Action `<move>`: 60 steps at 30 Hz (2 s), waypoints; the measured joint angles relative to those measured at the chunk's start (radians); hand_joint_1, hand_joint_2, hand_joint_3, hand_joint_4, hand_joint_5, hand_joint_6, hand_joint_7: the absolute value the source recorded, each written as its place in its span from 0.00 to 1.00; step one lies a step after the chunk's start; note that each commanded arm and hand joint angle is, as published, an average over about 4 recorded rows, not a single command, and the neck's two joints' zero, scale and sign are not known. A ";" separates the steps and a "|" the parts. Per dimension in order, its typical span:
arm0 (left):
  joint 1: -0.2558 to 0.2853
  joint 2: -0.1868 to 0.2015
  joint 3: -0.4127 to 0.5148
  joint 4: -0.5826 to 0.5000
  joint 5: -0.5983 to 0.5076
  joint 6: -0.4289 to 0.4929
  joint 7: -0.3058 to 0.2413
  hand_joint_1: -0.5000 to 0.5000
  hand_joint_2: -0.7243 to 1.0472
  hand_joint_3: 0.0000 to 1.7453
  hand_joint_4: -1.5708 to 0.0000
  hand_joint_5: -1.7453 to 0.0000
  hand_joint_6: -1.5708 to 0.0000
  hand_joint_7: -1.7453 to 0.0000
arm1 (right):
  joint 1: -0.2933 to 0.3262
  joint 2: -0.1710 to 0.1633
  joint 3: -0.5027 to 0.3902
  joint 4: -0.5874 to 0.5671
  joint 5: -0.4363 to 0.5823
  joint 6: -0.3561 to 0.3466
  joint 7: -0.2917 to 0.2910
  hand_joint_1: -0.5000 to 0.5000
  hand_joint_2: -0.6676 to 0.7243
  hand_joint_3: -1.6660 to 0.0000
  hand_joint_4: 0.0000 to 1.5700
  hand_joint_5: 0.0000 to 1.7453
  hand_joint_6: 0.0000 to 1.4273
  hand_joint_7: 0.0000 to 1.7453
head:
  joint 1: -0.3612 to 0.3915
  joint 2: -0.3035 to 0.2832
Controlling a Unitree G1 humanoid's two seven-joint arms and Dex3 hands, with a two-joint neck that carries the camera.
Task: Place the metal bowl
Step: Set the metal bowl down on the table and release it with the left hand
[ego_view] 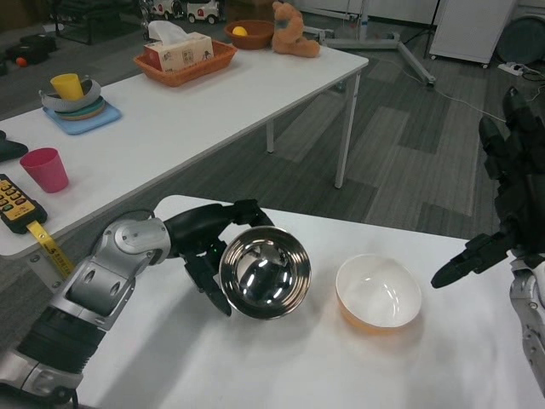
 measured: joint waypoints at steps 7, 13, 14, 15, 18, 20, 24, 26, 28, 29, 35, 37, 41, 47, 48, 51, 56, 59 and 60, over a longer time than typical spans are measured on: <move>0.010 -0.003 -0.009 0.063 0.011 -0.026 0.001 0.00 1.00 0.25 0.16 0.00 0.27 0.00 | 0.000 0.000 0.000 0.000 0.000 0.000 0.000 0.08 0.82 1.00 0.00 0.00 0.00 0.00 | -0.005 -0.010; 0.015 -0.004 -0.009 0.092 0.016 -0.043 0.000 0.00 1.00 0.25 0.45 0.00 0.28 0.03 | 0.000 0.000 0.000 0.000 0.000 0.000 0.000 0.08 0.80 1.00 0.00 0.00 0.00 0.00 | -0.012 -0.013; 0.016 -0.004 -0.009 0.094 0.020 -0.044 0.000 0.00 1.00 0.25 0.58 0.00 0.32 0.04 | 0.000 0.000 0.000 0.000 0.000 0.000 0.000 0.08 0.80 1.00 0.00 0.00 0.00 0.00 | -0.013 -0.013; 0.016 -0.004 -0.009 0.096 0.024 -0.046 0.000 0.00 1.00 0.25 0.67 0.00 0.36 0.04 | 0.000 0.001 0.000 0.000 0.000 0.000 0.000 0.08 0.80 1.00 0.00 0.00 0.00 0.00 | -0.013 -0.013; 0.017 -0.004 -0.009 0.098 0.031 -0.049 0.000 0.00 1.00 0.25 0.95 0.00 0.57 0.09 | 0.000 0.002 0.000 0.000 0.000 0.000 0.000 0.08 0.82 1.00 0.00 0.00 0.00 0.00 | -0.013 -0.016; 0.017 -0.004 -0.009 0.099 0.032 -0.049 0.000 0.00 1.00 0.25 1.00 0.06 0.65 0.14 | 0.000 0.003 0.000 0.000 0.000 0.000 0.000 0.08 0.82 1.00 0.00 0.00 0.00 0.00 | -0.013 -0.017; 0.017 -0.004 -0.006 0.098 0.030 -0.061 -0.001 0.00 1.00 0.30 1.00 0.50 0.74 0.26 | 0.000 0.004 0.000 0.000 0.000 0.000 0.000 0.08 0.82 1.00 0.00 0.00 0.00 0.00 | -0.014 -0.021; 0.017 -0.004 0.001 0.095 0.028 -0.073 0.000 0.00 1.00 0.30 1.00 0.57 0.76 0.30 | 0.000 0.004 0.000 0.000 -0.002 0.000 0.000 0.08 0.82 1.00 0.00 0.00 0.00 0.00 | -0.013 -0.023; 0.017 -0.004 0.005 0.093 0.026 -0.082 0.000 0.00 1.00 0.32 1.00 0.62 0.77 0.36 | 0.000 0.005 0.000 0.000 -0.004 0.000 0.000 0.08 0.81 1.00 0.00 0.00 0.00 0.00 | -0.013 -0.022; 0.017 -0.004 0.006 0.092 0.026 -0.086 0.000 0.00 1.00 0.34 1.00 0.65 0.78 0.39 | 0.000 0.005 0.000 0.000 -0.005 0.000 0.000 0.08 0.81 1.00 0.00 0.00 0.00 0.00 | -0.013 -0.021; 0.030 -0.004 0.007 0.079 0.026 -0.111 -0.002 0.00 1.00 0.30 1.00 1.00 0.90 0.69 | 0.003 0.014 0.000 -0.002 -0.008 0.000 0.000 0.08 0.81 1.00 0.00 0.00 0.00 0.00 | -0.015 -0.024; 0.037 -0.004 0.007 0.076 0.027 -0.117 -0.003 0.00 1.00 0.31 1.00 1.00 0.92 0.71 | 0.005 0.015 0.000 -0.004 -0.008 0.000 0.000 0.08 0.81 1.00 0.00 0.00 0.00 0.00 | -0.017 -0.026; 0.045 0.000 0.011 0.071 0.033 -0.131 0.005 0.00 1.00 0.37 1.00 1.00 0.97 0.74 | 0.018 0.019 -0.003 -0.014 -0.008 0.000 0.000 0.08 0.77 1.00 0.00 0.00 0.00 0.00 | -0.022 -0.033; 0.057 0.009 0.041 0.054 0.041 -0.136 0.034 0.00 1.00 0.40 1.00 1.00 1.00 0.80 | 0.028 0.019 -0.009 -0.028 -0.007 0.000 0.000 0.08 0.77 1.00 0.00 0.00 0.00 0.00 | -0.029 -0.035; 0.060 0.010 0.046 0.048 0.042 -0.136 0.037 0.00 1.00 0.40 1.00 1.00 1.00 0.80 | 0.028 0.019 -0.010 -0.029 -0.007 0.000 0.000 0.08 0.77 1.00 0.00 0.00 0.00 0.00 | -0.028 -0.034; 0.068 0.011 0.055 0.036 0.042 -0.135 0.045 0.00 1.00 0.37 1.00 1.00 1.00 0.80 | 0.029 0.019 -0.010 -0.032 -0.008 0.001 0.000 0.07 0.77 1.00 0.00 0.00 0.00 0.00 | -0.023 -0.033; 0.082 0.019 0.058 0.012 0.017 -0.110 0.046 0.00 1.00 0.26 1.00 1.00 1.00 0.85 | 0.030 0.019 -0.010 -0.043 -0.008 0.001 0.000 0.08 0.77 1.00 0.00 0.00 0.00 0.00 | -0.022 -0.029; 0.084 0.023 0.058 0.000 -0.006 -0.082 0.046 0.00 1.00 0.21 1.00 1.00 1.00 0.88 | 0.030 0.020 -0.010 -0.047 -0.008 0.001 0.000 0.08 0.77 1.00 0.00 0.00 0.00 0.00 | -0.020 -0.030; 0.084 0.025 0.057 -0.002 -0.009 -0.074 0.046 0.00 1.00 0.20 1.00 1.00 1.00 0.88 | 0.030 0.021 -0.010 -0.048 -0.008 0.001 0.000 0.08 0.77 1.00 0.00 0.00 0.00 0.00 | -0.020 -0.030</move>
